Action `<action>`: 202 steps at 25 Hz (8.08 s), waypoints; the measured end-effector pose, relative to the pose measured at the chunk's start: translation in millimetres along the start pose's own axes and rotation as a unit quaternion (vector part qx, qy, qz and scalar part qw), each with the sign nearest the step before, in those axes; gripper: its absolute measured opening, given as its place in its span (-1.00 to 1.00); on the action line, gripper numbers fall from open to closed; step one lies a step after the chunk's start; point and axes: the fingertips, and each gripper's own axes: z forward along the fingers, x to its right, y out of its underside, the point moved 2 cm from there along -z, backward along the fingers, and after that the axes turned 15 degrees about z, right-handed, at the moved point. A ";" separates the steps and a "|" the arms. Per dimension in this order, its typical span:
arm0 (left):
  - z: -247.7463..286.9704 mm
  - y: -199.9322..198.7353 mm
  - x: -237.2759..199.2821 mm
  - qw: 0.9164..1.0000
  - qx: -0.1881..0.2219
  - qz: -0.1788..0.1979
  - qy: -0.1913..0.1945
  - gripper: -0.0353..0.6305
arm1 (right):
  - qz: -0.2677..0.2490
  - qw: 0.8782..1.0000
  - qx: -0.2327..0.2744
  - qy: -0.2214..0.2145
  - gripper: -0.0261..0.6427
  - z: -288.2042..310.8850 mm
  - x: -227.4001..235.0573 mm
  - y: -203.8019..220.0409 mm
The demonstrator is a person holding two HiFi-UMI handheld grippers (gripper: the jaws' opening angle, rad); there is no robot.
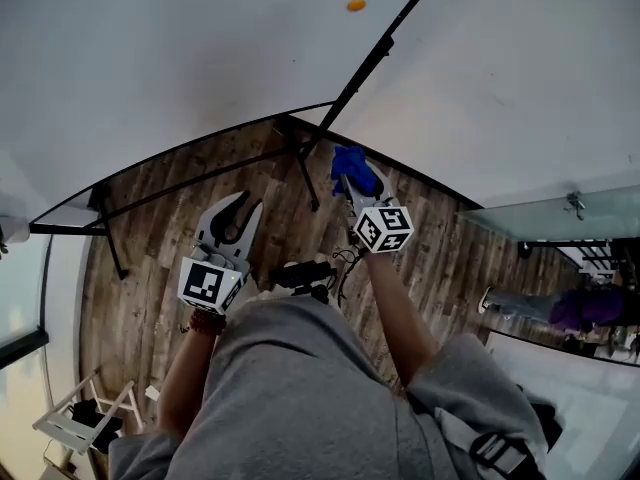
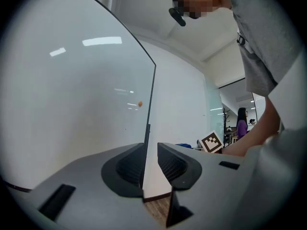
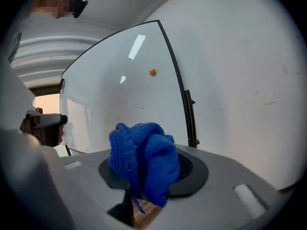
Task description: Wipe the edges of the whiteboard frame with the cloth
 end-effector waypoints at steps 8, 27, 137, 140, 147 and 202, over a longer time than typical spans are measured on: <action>-7.9 13.4 -41.2 0.999 -0.031 -0.001 -0.022 -0.62 | -0.005 0.998 -0.029 0.063 -0.45 44.0 44.5 36.0; 61.9 40.4 -74.2 0.989 -0.121 -0.014 -0.085 -0.65 | -0.008 0.995 -0.083 0.056 -0.45 182.3 157.2 91.6; 14.3 106.8 -142.8 0.968 -0.146 -0.023 0.203 -0.70 | -0.037 0.989 -0.087 0.110 -0.49 291.8 11.2 178.0; 9.2 111.0 -140.4 0.967 -0.150 -0.025 0.204 -0.70 | -0.041 0.989 -0.091 0.106 -0.49 294.5 7.9 180.9; -10.6 115.1 -131.8 0.966 -0.146 -0.026 0.211 -0.70 | -0.043 0.990 -0.093 0.099 -0.50 291.0 -12.6 191.2; -108.9 133.0 -197.7 0.978 -0.144 -0.036 0.145 -0.71 | -0.007 0.992 -0.087 0.091 -0.51 310.8 -105.9 236.9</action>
